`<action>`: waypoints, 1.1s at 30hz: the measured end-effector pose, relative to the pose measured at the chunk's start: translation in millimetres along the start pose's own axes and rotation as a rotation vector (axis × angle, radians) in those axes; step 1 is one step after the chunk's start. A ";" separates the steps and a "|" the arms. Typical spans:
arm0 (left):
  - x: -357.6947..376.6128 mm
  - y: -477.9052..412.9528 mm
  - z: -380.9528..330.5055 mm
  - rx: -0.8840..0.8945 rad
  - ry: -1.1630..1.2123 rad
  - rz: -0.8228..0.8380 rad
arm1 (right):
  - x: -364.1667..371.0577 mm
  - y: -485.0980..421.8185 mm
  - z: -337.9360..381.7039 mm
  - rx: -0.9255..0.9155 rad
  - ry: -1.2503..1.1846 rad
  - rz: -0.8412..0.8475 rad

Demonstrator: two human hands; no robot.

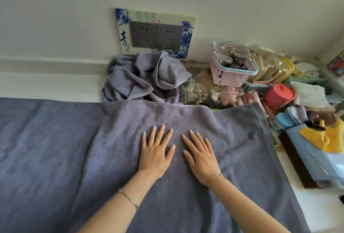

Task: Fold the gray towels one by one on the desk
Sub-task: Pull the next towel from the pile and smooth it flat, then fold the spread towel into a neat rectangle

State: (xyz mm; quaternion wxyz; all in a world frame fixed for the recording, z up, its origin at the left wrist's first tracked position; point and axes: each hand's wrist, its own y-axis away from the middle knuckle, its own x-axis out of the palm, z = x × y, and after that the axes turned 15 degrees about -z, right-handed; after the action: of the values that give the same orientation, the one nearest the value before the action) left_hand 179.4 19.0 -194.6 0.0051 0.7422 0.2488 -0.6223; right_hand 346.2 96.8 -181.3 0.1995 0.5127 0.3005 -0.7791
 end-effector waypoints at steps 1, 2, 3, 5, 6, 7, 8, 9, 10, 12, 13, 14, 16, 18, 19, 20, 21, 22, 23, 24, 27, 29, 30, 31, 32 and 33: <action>-0.3 -2.4 -0.3 -0.019 0.004 0.026 | -3.3 5.8 -10.0 0.012 0.032 0.004; -1.2 -4.5 -1.7 -0.024 0.004 0.045 | -8.3 11.7 -20.8 0.036 0.063 0.002; -0.6 -4.8 -2.7 -0.021 0.002 0.046 | -14.2 17.9 -32.1 0.077 0.094 0.009; -0.9 -4.6 -5.2 -0.024 -0.002 0.046 | -28.8 31.0 -58.4 0.194 0.141 0.006; -1.6 -4.4 -5.9 -0.030 -0.001 0.045 | -36.8 37.5 -73.2 0.263 0.155 0.002; -1.9 -4.6 -5.2 -0.033 -0.001 0.044 | -43.7 43.5 -88.4 0.332 0.171 0.010; -1.9 -5.2 -4.7 -0.034 -0.007 0.051 | -50.8 49.3 -102.4 0.401 0.185 0.027; -2.1 -5.3 -5.6 -0.031 -0.017 0.072 | -58.2 57.2 -116.0 0.462 0.205 0.043; -2.5 -6.3 -4.9 -0.034 -0.032 0.092 | -64.5 63.2 -125.2 0.510 0.221 0.057; -5.6 -7.9 -9.1 -0.047 -0.067 0.135 | -77.1 76.1 -136.7 0.594 0.203 0.059; -8.5 -7.4 -14.4 -0.054 -0.075 0.157 | -83.6 82.3 -138.7 0.640 0.159 0.027; -11.3 -6.8 -20.9 -0.060 -0.067 0.172 | -89.5 86.5 -138.8 0.684 0.105 -0.033; -17.7 -1.4 -40.0 -0.032 -0.028 0.193 | -100.9 93.9 -138.9 0.741 0.019 -0.166; -23.5 6.8 -64.7 0.034 0.014 0.215 | -111.6 99.9 -140.4 0.763 -0.052 -0.198; -25.8 10.7 -76.9 0.066 0.034 0.228 | -115.5 102.8 -141.6 0.769 -0.072 -0.187; -28.6 15.9 -91.0 0.097 0.051 0.246 | -121.4 108.4 -142.0 0.766 -0.065 -0.177; -29.8 20.8 -102.2 0.118 0.069 0.261 | -124.4 112.5 -142.0 0.746 -0.040 -0.159; -30.0 27.5 -111.4 0.133 0.079 0.277 | -126.3 117.4 -140.3 0.702 -0.008 -0.122; -29.2 33.9 -118.2 0.148 0.074 0.293 | -126.8 122.5 -138.0 0.644 0.023 -0.054; -28.4 39.8 -122.0 0.155 0.057 0.312 | -126.3 127.5 -134.3 0.571 0.064 0.039; -24.7 54.2 -121.5 0.160 -0.028 0.352 | -125.7 141.7 -127.9 0.538 0.128 0.243; -24.6 56.7 -120.9 0.179 -0.049 0.347 | -132.6 148.2 -128.1 0.675 0.029 0.145; -24.4 56.7 -122.2 0.181 -0.044 0.344 | -137.0 149.2 -129.5 0.735 -0.037 0.058; -24.4 56.4 -122.3 0.178 -0.040 0.344 | -140.5 148.4 -129.9 0.801 -0.110 -0.027; -24.6 56.0 -122.8 0.175 -0.038 0.342 | -144.5 146.3 -130.8 0.884 -0.191 -0.104; -25.4 56.9 -124.3 0.177 -0.047 0.345 | -147.7 145.7 -132.0 0.983 -0.263 -0.156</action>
State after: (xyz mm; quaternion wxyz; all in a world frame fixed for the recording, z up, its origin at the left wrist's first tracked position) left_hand 312.7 -0.7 -160.3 0.0522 0.7567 0.0622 -0.6488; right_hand 584.3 78.3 -122.7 -0.0878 0.4197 -0.0915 -0.8988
